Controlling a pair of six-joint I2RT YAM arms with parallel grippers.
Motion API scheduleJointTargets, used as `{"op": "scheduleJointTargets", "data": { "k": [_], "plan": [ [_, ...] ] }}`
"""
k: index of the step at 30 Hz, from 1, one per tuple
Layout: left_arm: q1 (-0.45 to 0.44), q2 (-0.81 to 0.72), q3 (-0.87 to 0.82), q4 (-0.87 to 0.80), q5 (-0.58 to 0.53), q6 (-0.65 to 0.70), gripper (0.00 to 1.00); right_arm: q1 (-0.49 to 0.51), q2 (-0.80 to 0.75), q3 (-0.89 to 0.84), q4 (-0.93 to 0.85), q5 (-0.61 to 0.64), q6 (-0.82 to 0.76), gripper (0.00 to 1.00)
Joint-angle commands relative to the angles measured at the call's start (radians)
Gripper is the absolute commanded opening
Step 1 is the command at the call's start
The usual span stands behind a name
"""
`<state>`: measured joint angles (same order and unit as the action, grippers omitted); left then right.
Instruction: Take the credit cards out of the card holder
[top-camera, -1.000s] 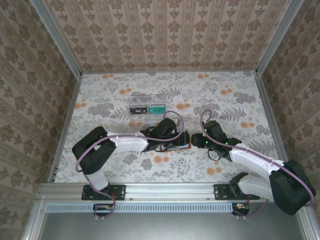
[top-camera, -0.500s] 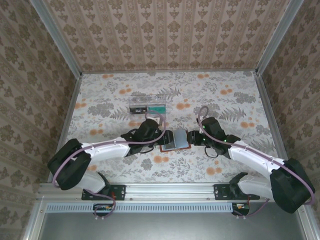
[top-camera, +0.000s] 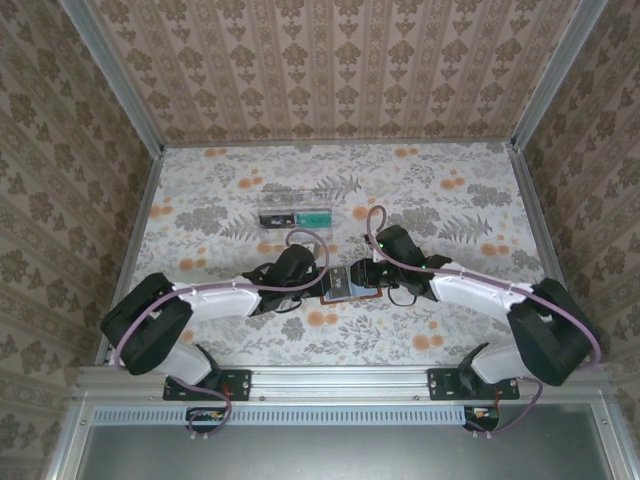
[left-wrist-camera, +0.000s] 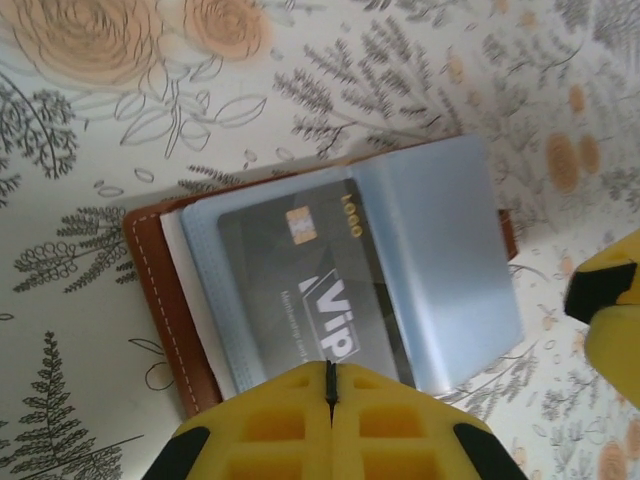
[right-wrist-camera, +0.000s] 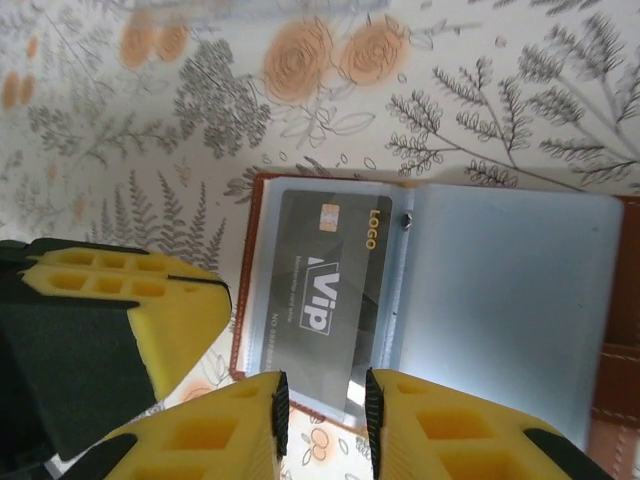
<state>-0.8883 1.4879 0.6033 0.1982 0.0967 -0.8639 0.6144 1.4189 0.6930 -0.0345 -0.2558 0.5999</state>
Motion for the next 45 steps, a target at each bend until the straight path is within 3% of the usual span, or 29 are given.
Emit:
{"op": "scheduleJointTargets", "data": {
  "k": [1,21,34,45],
  "plan": [
    [0.002,0.033,0.027,0.036,0.024,-0.003,0.04,0.004,0.078,0.037,0.046,-0.084,0.04,0.28],
    [0.0,0.113,0.027,0.021,0.029,-0.026,0.03,-0.002,0.262,0.075,0.076,-0.111,0.092,0.25],
    [-0.001,0.115,0.029,-0.013,0.017,-0.03,0.0,-0.003,0.208,0.06,0.035,-0.043,0.092,0.27],
    [-0.001,0.118,0.031,-0.019,0.021,-0.03,0.0,-0.013,0.214,0.078,0.03,-0.063,0.074,0.26]
  ]
}}
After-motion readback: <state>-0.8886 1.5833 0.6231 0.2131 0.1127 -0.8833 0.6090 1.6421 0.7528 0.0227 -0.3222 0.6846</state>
